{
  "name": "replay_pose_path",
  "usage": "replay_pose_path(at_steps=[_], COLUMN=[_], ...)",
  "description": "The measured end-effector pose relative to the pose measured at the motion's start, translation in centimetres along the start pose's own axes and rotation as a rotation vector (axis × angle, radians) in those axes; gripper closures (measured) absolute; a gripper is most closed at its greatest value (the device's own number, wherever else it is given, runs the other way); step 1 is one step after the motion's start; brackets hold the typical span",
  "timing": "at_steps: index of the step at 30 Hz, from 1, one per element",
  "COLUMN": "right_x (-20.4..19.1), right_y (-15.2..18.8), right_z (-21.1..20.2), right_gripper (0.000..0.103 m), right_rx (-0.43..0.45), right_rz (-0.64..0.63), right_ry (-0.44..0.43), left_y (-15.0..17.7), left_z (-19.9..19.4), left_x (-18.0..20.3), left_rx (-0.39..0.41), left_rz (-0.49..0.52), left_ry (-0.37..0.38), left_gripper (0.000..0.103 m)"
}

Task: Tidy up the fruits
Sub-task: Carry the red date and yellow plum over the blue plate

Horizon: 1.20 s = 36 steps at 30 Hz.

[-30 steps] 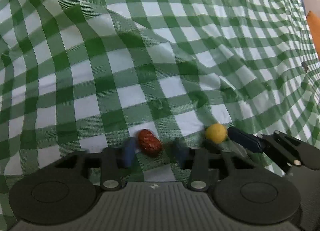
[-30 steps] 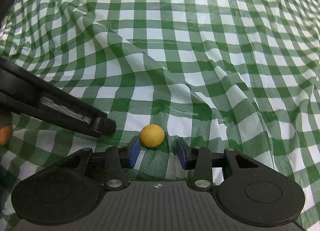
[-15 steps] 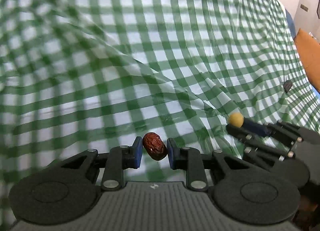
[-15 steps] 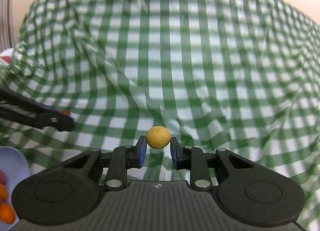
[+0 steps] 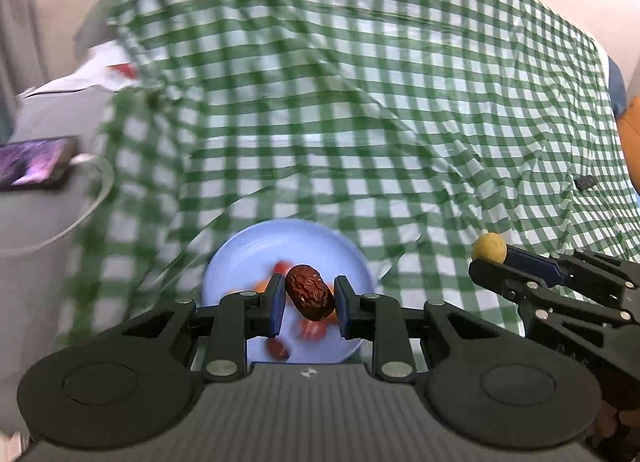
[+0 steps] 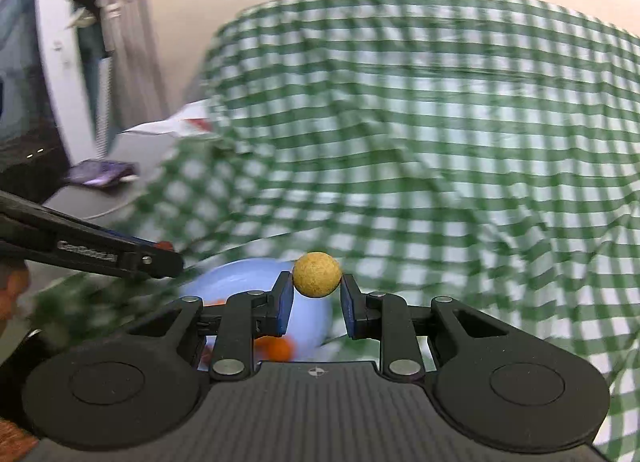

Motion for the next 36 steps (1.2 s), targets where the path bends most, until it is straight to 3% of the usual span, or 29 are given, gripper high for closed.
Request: replay_pose_path(at_steps=[6, 13, 23, 36], right_x=[-4.6, -6.4, -6.8, -6.4], right_y=[0.9, 1.1, 0.8, 1.0], right_z=[-3.8, -6.3, -7.5, -7.1], right_gripper=[0.076, 0.076, 0.076, 0.076], right_rx=[0.024, 0.051, 0.082, 0.059], right_rz=[-0.079, -0.128, -0.147, -0.136], right_ry=[-0.059, -0.066, -0.062, -0.067], left_y=[3.0, 4.5, 4.2, 4.3], left_z=[-4.8, -7.8, -9.2, -8.2], left_x=[-1.4, -2.0, -1.1, -1.8], left_rx=[0.043, 0.094, 0.134, 0.097], left_rz=[-0.037, -0.074, -0.043, -0.053], left_ry=[-0.016, -0.033, -0.055, -0.074], left_gripper=[0.075, 0.075, 0.075, 0.075])
Point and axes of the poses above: each gripper's, at about its wrist camera, not at the fingertips, and z roughly the way its jaws point, x to its right, y to its underside, the point moved 6 cm from there along z, roughly the way its jaws point, and after that the axes turned 7 degrees about y, right-handed, at the moved point
